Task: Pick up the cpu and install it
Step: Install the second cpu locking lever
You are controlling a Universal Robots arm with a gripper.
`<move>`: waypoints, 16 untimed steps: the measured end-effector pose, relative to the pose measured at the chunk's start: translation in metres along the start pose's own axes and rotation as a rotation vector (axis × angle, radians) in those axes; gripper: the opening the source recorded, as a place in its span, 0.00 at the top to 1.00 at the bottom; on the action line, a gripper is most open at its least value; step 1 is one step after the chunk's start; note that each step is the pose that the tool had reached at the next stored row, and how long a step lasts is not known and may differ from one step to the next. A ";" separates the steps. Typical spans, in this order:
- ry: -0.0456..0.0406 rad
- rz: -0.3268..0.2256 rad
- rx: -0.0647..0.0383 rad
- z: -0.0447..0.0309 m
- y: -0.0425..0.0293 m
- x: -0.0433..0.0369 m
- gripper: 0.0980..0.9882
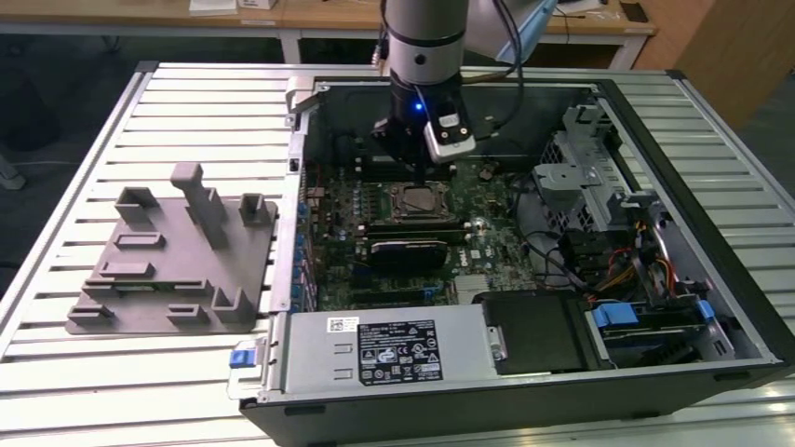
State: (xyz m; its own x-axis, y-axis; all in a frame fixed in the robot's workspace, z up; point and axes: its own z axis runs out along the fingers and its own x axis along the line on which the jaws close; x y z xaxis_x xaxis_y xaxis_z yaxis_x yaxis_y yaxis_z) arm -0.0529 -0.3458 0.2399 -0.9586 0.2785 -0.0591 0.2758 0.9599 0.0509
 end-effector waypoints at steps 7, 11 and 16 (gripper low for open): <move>-0.0003 0.000 0.001 -0.0004 -0.0139 -0.0040 0.99; -0.0003 0.000 0.001 -0.0007 -0.0224 -0.0065 0.99; -0.0003 0.000 0.001 -0.0009 -0.0309 -0.0089 0.99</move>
State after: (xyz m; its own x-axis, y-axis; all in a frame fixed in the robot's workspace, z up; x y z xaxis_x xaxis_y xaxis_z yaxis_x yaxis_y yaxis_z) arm -0.0529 -0.3780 0.2397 -0.9586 0.2785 -0.0594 0.2758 0.9599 0.0501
